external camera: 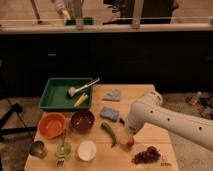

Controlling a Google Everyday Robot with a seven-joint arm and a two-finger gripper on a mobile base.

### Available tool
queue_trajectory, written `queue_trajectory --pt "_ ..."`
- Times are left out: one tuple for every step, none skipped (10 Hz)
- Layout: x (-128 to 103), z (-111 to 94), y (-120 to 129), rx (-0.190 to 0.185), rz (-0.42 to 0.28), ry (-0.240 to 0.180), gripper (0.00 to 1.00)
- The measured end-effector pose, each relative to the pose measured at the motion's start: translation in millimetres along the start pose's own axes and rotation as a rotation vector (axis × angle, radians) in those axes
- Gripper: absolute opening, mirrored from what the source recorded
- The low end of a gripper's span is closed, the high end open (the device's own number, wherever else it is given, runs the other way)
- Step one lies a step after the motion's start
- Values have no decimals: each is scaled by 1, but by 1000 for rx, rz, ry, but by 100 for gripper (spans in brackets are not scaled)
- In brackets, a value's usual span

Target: Place pepper in purple bowl

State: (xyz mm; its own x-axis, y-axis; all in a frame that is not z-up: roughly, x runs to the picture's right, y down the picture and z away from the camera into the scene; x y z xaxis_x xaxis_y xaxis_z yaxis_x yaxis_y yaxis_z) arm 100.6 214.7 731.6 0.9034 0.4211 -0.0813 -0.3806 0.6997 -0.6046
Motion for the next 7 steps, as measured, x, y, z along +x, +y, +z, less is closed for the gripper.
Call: queue_trajectory --pt "-9 8 4 -10 -17 0 80" --pt "-17 16 6 -16 -35 2 80" --pt "-23 26 8 -17 -51 8 80" --pt "-27 35 8 -18 -59 14 80" --pt "-30 41 8 -17 -61 18 80" --pt "-31 49 7 -18 -48 27 80" --pt "-30 55 8 -20 -34 36 80"
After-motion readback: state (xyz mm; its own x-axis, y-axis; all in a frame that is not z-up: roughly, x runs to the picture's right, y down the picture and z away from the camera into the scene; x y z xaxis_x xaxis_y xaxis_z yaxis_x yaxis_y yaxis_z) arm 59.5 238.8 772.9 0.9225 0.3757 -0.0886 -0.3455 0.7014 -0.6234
